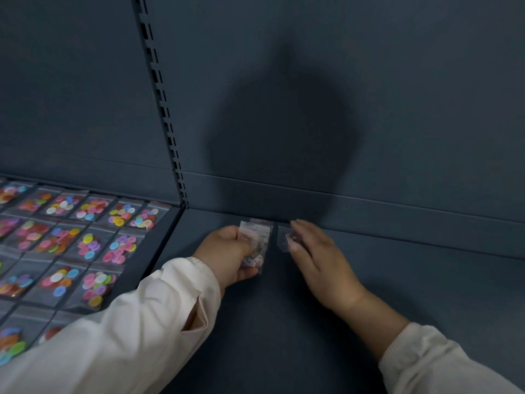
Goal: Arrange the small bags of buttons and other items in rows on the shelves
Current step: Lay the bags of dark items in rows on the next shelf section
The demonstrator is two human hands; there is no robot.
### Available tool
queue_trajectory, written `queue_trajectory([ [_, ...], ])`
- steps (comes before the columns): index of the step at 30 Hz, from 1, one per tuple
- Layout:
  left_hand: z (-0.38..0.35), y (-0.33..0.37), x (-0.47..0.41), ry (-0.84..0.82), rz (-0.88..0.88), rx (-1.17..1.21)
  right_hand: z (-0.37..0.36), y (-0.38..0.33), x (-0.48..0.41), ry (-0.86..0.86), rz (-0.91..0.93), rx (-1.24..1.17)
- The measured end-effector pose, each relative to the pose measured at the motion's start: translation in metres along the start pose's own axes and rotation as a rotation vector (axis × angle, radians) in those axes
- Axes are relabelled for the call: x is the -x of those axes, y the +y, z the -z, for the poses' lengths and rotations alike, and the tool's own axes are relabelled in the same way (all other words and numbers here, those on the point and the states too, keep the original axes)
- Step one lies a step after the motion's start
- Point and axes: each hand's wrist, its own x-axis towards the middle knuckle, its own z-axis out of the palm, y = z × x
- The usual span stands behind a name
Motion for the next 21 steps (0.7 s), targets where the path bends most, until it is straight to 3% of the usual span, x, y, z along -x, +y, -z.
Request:
queue_trajectory([
  [2,-0.004,0.0,0.003,-0.023,-0.005,0.021,0.001,-0.012,-0.003,0.082,-0.122,-0.251],
  [5,-0.014,0.001,0.008,-0.059,-0.043,0.003,0.007,-0.031,-0.003,0.017,-0.249,-0.592],
  [11,-0.035,0.003,0.014,-0.121,-0.063,-0.124,0.02,-0.026,0.0,0.107,-0.458,-0.838],
  [14,-0.035,-0.006,0.01,-0.06,-0.156,-0.386,0.035,-0.01,-0.001,0.174,-0.571,-0.807],
  [18,-0.032,-0.016,0.005,-0.014,-0.489,-1.0,0.04,0.02,-0.007,0.191,-0.617,-0.563],
  [21,-0.036,-0.018,0.002,-0.024,-0.634,-1.391,0.04,0.032,-0.012,0.16,-0.575,-0.335],
])
